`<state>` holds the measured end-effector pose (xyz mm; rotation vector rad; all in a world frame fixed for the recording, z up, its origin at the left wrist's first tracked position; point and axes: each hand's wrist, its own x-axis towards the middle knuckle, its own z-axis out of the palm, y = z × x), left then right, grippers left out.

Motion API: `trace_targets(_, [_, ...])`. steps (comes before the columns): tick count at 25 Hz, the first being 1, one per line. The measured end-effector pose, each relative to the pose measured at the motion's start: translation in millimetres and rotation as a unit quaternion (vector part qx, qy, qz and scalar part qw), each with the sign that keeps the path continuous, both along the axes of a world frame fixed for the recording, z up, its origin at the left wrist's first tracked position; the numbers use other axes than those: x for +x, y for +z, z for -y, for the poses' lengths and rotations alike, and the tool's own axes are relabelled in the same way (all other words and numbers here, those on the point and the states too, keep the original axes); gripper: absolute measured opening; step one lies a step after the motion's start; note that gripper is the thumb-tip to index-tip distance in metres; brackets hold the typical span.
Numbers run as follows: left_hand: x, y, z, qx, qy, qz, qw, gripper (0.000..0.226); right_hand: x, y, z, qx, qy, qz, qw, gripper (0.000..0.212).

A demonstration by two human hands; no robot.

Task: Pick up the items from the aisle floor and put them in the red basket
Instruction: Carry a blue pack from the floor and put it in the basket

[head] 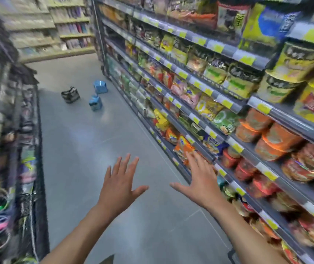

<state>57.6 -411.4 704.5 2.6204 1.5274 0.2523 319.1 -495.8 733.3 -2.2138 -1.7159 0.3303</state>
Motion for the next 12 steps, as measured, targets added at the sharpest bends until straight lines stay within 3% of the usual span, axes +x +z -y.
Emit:
trace_targets(5, [-46,-11,-66,-0.01,0.043,0.02,0.999,0.095,-45,-8,-80,-0.02,0.033,-0.002,0.999,0.12])
trace_targets(12, [-38,-26,-176,-0.017,0.066,0.016,0.998,0.095,-30,-21,-211,-0.029,0.081,0.0,0.996,0.118])
